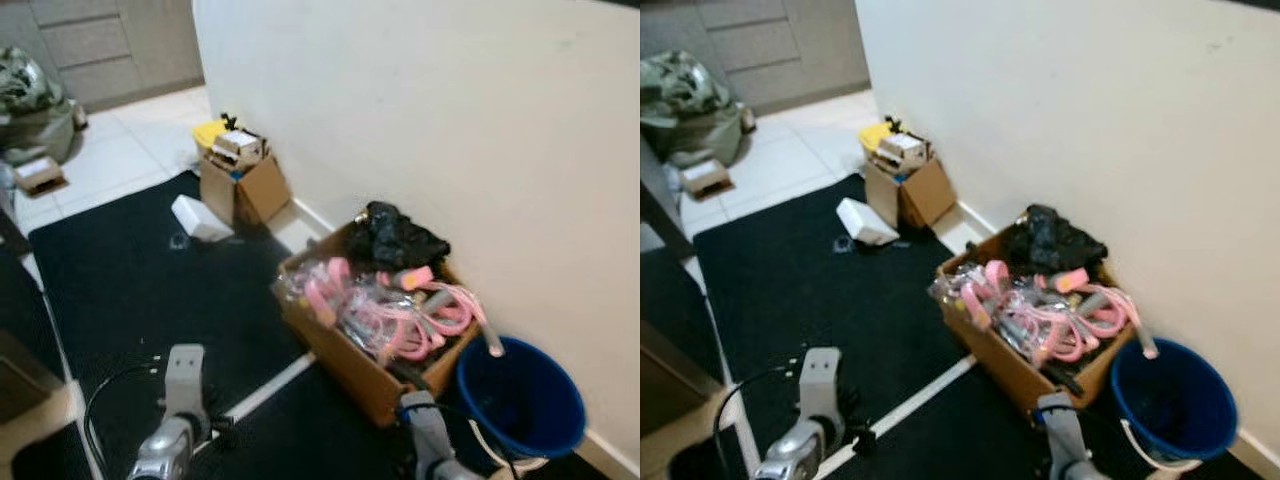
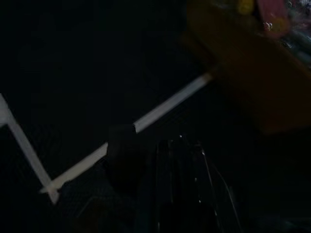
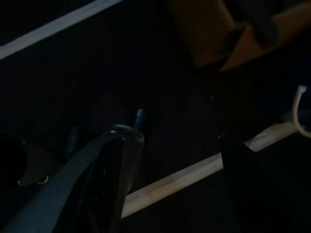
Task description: Picking trash to rubbish bin
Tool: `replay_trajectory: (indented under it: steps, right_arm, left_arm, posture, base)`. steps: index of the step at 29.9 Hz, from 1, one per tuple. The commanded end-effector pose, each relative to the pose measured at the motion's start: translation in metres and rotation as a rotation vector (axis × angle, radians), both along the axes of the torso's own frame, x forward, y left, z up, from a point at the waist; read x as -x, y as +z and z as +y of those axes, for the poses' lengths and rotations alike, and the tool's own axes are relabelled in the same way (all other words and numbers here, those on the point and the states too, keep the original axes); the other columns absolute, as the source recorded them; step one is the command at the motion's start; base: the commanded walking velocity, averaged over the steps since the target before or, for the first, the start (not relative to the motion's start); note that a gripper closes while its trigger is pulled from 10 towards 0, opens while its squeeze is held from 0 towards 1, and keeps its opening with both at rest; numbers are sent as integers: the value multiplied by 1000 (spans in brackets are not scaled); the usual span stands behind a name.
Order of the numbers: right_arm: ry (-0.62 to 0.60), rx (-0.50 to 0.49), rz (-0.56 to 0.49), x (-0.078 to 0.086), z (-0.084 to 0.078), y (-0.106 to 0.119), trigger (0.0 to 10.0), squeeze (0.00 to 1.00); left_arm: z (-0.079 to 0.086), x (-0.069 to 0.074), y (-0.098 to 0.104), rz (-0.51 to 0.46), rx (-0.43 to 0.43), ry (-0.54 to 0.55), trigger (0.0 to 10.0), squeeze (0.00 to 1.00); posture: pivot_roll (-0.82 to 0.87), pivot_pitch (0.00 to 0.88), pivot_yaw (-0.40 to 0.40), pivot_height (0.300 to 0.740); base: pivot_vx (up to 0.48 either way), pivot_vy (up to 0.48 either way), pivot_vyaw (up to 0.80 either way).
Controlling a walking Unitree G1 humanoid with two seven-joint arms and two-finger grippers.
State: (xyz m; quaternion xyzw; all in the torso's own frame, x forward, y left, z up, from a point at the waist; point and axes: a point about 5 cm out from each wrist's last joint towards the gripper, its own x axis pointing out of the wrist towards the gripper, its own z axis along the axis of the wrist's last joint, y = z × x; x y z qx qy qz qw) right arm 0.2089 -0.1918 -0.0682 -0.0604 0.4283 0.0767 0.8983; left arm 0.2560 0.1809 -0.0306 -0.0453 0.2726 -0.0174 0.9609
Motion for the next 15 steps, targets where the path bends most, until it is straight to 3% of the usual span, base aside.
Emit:
replay_trajectory:
  steps: [1, 15]
  right_arm:
    - [21, -6, 23, 5, 3, -3, 10000, 0]
    - [83, -16, 27, 5, 11, -4, 10000, 0]
  left_arm:
    - [2, 7, -6, 29, -18, 10, 10000, 0]
    - [4, 6, -4, 2, -22, 26, 10000, 0]
  posture:
    - [-114, 80, 24, 740]
    - [-103, 77, 26, 740]
  base:
    - [0, 0, 0]
    - [0, 0, 775]
